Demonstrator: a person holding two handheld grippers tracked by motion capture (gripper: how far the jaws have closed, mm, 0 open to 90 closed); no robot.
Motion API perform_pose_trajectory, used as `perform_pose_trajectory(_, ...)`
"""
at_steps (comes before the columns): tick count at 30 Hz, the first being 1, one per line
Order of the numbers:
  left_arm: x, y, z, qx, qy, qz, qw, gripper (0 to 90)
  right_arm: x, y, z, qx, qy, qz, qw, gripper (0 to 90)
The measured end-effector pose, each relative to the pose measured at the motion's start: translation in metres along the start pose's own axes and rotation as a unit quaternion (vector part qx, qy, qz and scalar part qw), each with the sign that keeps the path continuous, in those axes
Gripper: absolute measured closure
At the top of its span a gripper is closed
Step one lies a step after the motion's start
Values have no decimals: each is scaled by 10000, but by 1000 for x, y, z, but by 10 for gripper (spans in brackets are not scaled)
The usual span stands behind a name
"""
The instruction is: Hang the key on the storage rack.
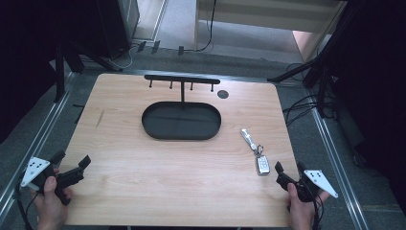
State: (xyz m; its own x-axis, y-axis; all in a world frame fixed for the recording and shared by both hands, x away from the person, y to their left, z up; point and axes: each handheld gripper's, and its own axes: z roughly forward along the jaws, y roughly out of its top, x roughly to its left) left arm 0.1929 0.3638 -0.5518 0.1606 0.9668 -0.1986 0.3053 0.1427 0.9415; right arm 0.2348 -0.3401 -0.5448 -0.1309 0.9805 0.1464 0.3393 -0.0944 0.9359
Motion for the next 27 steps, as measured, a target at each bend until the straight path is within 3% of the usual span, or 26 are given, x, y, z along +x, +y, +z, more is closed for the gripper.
perform_pose_trajectory(6,-2,-1,1,6,-26,36,10000,19,3,1,2,114,21,-148,9998,155)
perform_pose_trajectory(11,-2,-1,1,14,-19,30,10000,19,2,3,3,227,51,-134,9996,168)
perform_pose_trajectory(15,0,-1,1,-7,-41,-83,10000,19,0,8,6,423,56,-157,9990,178)
perform_pose_trajectory(18,1,-1,1,-19,-55,-101,9999,19,-5,24,12,697,129,-140,9974,196)
perform_pose_trajectory(21,0,-1,1,-19,-17,-86,10000,19,-4,32,15,810,94,-301,9962,208)
perform_pose_trajectory(22,1,-1,2,-28,17,-101,9999,19,-2,42,19,961,61,-567,9937,220)
perform_pose_trajectory(23,1,-1,2,-28,17,-101,9999,19,-2,42,19,961,61,-567,9937,220)
perform_pose_trajectory(24,1,-1,2,-27,55,-115,9999,19,1,53,23,1106,30,-789,9907,236)
perform_pose_trajectory(26,1,-1,1,-36,106,-122,9999,20,4,64,29,1275,58,-957,9872,240)
perform_pose_trajectory(27,2,-1,1,-56,161,-159,9997,20,4,64,29,1275,58,-957,9872,240)
